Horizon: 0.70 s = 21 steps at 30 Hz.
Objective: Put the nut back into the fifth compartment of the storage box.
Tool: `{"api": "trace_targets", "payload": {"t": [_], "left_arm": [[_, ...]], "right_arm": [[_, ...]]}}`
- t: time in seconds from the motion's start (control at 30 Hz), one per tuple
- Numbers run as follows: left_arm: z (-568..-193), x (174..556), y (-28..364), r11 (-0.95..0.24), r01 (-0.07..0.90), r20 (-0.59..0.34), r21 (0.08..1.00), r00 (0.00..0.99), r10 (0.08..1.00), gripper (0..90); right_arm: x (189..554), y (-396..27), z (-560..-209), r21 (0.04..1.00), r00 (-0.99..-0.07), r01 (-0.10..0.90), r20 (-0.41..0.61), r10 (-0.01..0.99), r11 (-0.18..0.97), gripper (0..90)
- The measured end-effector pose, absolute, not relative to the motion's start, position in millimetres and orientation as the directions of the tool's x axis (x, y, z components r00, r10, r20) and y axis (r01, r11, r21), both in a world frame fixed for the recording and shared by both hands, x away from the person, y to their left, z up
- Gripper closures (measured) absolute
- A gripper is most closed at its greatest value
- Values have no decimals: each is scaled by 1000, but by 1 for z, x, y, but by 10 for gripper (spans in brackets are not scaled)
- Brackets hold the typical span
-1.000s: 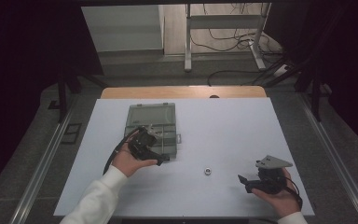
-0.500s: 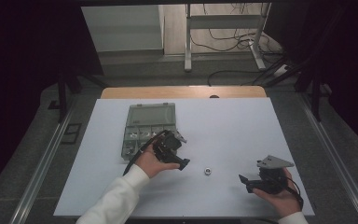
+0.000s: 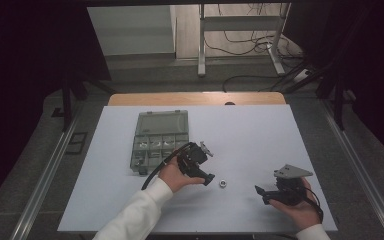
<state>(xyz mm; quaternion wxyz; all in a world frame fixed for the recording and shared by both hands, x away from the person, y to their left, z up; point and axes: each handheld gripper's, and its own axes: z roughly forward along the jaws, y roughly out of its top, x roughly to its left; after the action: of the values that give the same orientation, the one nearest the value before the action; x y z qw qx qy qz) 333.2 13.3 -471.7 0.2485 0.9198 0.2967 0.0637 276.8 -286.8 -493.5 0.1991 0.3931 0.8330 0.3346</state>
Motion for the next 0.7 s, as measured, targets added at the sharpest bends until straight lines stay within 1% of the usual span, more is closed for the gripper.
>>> {"api": "trace_targets", "payload": {"t": [0.37,0.7], "left_arm": [[-480,331,-9,-726,495,-29,476,835,550,186],[-493,330,-34,-770,473,-32,428,860,510,213]], "right_arm": [[276,-286,-493,716,-617,516,-71,783,471,122],[275,-287,-492,716,-621,511,-74,780,475,122]]}}
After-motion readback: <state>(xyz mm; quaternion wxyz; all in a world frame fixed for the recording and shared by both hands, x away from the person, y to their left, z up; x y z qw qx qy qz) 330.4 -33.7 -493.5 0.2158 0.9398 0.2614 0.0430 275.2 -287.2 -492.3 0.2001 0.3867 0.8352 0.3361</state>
